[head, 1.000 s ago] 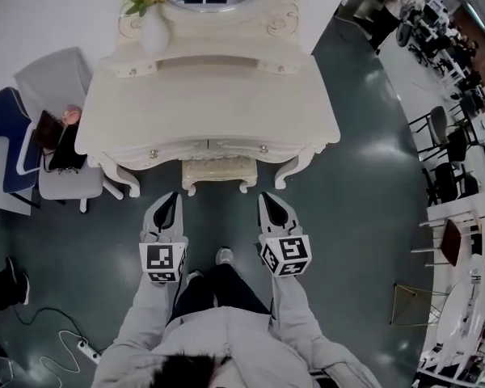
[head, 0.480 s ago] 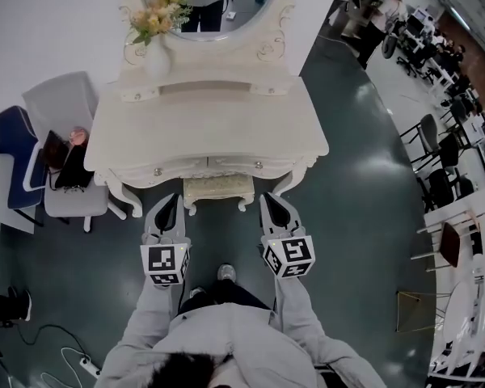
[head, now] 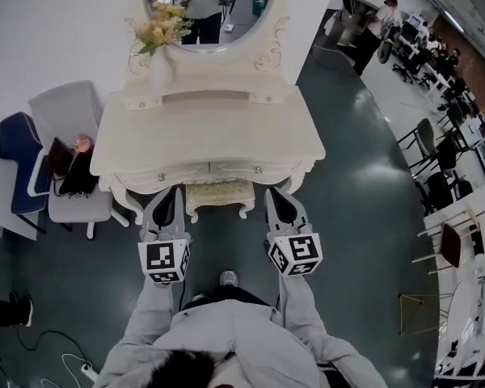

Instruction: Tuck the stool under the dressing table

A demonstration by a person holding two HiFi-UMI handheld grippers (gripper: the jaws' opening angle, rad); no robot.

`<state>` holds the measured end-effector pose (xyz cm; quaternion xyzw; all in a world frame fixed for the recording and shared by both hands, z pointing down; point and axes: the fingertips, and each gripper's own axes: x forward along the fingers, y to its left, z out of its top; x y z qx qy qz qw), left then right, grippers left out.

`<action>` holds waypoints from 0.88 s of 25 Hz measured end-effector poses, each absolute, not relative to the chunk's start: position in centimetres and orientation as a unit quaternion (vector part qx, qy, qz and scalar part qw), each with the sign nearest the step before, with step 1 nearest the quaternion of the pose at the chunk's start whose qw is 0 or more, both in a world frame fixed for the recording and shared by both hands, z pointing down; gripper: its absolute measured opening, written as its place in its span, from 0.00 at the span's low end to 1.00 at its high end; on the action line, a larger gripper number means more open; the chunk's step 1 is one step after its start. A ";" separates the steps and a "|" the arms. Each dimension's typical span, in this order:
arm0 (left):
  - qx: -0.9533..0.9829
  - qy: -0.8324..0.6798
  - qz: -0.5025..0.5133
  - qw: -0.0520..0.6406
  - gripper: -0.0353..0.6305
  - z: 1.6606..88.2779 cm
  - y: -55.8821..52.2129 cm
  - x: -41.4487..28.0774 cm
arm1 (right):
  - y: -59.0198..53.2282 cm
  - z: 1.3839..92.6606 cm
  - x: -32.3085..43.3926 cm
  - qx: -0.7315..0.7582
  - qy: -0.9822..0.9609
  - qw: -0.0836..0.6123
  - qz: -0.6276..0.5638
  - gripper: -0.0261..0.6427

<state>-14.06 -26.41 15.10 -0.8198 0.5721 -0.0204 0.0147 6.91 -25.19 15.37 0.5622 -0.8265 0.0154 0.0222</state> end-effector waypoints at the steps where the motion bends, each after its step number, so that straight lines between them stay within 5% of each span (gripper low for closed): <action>1: -0.819 0.573 -0.015 0.017 0.07 14.6 -26.3 -14.2 | -25.1 15.0 6.9 0.562 -0.827 0.018 0.012 0.02; 22: -0.811 0.582 0.027 0.048 0.07 10.3 -21.7 -16.2 | -20.8 11.0 5.2 0.563 -0.826 -0.009 -0.030 0.02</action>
